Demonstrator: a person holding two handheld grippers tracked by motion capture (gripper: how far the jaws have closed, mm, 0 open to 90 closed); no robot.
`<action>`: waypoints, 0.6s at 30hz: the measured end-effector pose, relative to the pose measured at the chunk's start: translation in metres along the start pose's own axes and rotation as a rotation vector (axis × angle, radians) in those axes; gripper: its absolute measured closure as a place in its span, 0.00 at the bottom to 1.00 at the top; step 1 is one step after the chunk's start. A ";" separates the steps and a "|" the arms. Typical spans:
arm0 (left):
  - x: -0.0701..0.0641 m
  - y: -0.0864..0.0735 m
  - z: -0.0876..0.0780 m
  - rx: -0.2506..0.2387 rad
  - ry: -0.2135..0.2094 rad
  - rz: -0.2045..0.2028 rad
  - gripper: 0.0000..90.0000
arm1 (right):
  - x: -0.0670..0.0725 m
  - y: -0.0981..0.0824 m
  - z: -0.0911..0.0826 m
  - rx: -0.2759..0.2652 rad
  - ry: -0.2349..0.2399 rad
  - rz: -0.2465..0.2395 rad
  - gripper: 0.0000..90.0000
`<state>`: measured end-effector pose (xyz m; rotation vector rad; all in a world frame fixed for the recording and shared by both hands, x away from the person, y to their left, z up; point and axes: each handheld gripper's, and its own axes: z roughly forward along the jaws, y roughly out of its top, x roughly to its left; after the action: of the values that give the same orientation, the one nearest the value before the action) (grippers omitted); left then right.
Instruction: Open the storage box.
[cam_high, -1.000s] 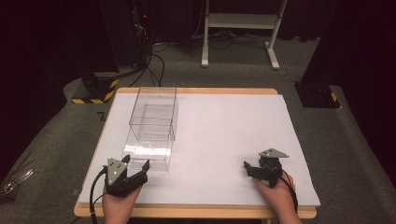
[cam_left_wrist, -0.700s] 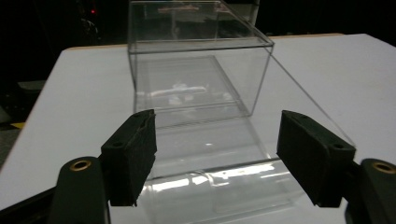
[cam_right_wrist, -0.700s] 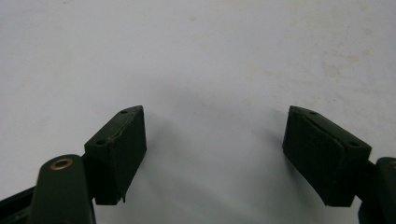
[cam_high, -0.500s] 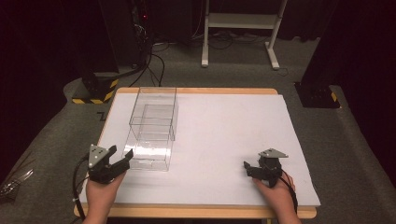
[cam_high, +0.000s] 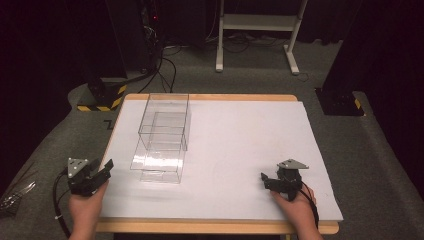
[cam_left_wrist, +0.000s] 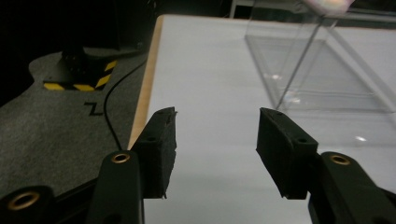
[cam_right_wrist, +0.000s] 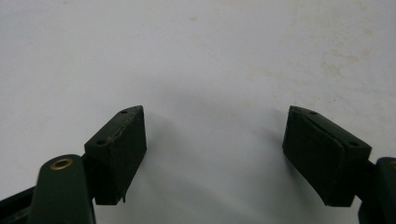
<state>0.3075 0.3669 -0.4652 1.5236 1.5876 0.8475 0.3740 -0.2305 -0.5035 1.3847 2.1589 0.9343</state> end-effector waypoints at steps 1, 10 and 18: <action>0.000 0.000 0.000 0.000 0.000 0.000 0.54 | 0.000 0.000 0.000 0.000 0.000 0.000 0.24; 0.010 -0.023 0.035 0.234 -0.010 0.071 0.48 | 0.000 0.000 0.000 0.001 0.002 0.007 0.24; 0.004 -0.024 0.037 0.239 -0.022 0.113 0.39 | 0.000 0.000 0.000 0.000 0.002 0.007 0.24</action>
<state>0.3279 0.3679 -0.5043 1.7986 1.6454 0.7185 0.3737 -0.2306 -0.5035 1.3926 2.1570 0.9379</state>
